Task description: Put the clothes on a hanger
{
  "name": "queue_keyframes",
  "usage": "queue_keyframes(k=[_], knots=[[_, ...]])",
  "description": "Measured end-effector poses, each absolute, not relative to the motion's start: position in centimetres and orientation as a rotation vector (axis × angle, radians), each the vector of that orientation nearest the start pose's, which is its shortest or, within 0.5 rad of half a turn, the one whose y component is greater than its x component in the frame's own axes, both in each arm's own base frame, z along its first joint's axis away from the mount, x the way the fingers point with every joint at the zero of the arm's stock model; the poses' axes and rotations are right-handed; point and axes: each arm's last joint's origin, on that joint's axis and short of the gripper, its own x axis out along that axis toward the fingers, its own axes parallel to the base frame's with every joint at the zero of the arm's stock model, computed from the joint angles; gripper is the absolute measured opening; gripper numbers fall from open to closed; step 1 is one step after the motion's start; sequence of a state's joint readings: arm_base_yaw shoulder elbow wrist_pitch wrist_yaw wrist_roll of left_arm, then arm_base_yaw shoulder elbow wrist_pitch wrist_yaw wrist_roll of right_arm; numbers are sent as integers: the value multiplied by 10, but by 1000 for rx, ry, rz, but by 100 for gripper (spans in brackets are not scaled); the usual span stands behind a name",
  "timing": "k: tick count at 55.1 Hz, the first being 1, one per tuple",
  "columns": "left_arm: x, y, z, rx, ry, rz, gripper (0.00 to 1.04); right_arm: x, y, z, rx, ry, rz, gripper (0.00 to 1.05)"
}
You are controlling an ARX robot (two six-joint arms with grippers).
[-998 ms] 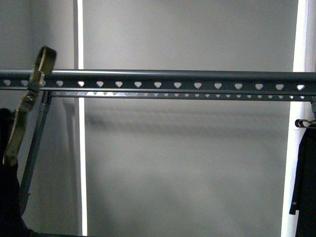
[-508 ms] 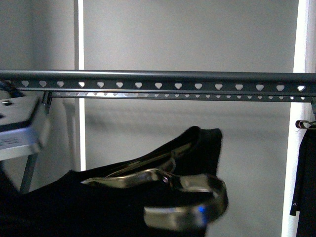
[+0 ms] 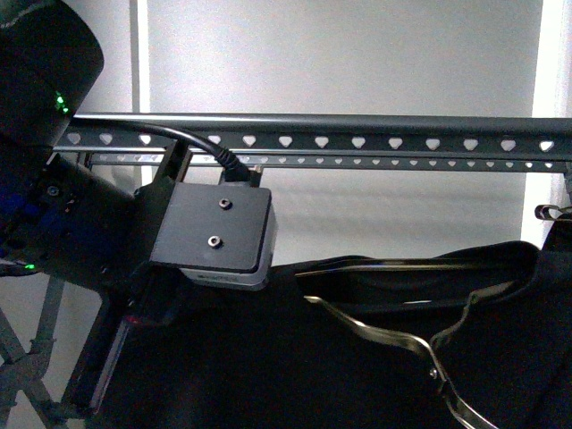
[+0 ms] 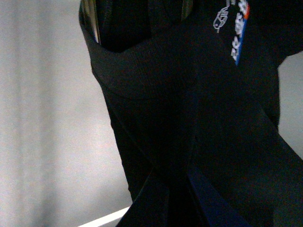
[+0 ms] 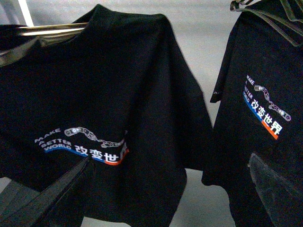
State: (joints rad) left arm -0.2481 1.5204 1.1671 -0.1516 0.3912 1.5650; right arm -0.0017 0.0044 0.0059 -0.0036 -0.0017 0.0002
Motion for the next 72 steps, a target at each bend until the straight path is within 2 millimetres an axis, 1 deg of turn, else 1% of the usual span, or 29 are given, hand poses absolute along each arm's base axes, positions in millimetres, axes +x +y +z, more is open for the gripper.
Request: queue_keyframes(k=[3,18,21,23,24,27,29,33,34,35,36,37,39,40,42,43,45,47,52,60,63,72], knots=[[327,-97,294,1449,-109,-886,5,98,0,165,1,2,0,97],[327,-97,295,1459,-116,-884,5,98,0,165,5,8,16,97],[327,-97,295,1461,-116,-884,5,99,-1,165,33,112,163,97],[327,-96,295,1462,-114,-881,5,101,-4,166,48,169,227,97],[327,-96,295,1463,-113,-880,5,103,-6,168,54,190,300,97],[327,-97,295,1463,-118,-884,5,110,-16,174,34,203,408,97],[327,-97,295,1467,-122,-886,5,115,-23,180,-26,185,454,97],[327,-97,295,1469,-119,-883,5,128,-37,192,-243,116,502,97],[327,-96,295,1470,-116,-880,5,133,-40,195,-325,95,508,97],[327,-96,295,1470,-116,-879,5,135,-41,196,-360,86,509,97],[327,-95,295,1470,-115,-879,5,140,-44,199,-413,74,509,97],[328,-95,295,1471,-115,-878,5,145,-47,202,-504,50,513,97],[328,-95,295,1472,-114,-877,5,152,-51,206,-609,26,522,97],[328,-95,295,1472,-114,-877,5,155,-53,207,-623,26,525,97],[328,-95,295,1474,-115,-877,5,166,-58,211,-769,-2,542,97],[328,-95,295,1474,-115,-877,5,171,-60,212,-815,-13,549,97],[328,-95,295,1474,-115,-877,5,176,-61,214,-897,-34,559,97],[328,-95,295,1474,-115,-877,5,186,-64,218,-1010,-62,582,97],[328,-95,295,1474,-115,-877,5,203,-65,225,-1178,-114,627,97],[328,-95,295,1474,-115,-877,5,227,-61,238,-1351,-178,659,97],[328,-95,295,1474,-115,-877,5,234,-60,243,-1384,-190,665,97],[327,-95,295,1473,-116,-878,5,267,-50,259,-1468,-202,692,97]])
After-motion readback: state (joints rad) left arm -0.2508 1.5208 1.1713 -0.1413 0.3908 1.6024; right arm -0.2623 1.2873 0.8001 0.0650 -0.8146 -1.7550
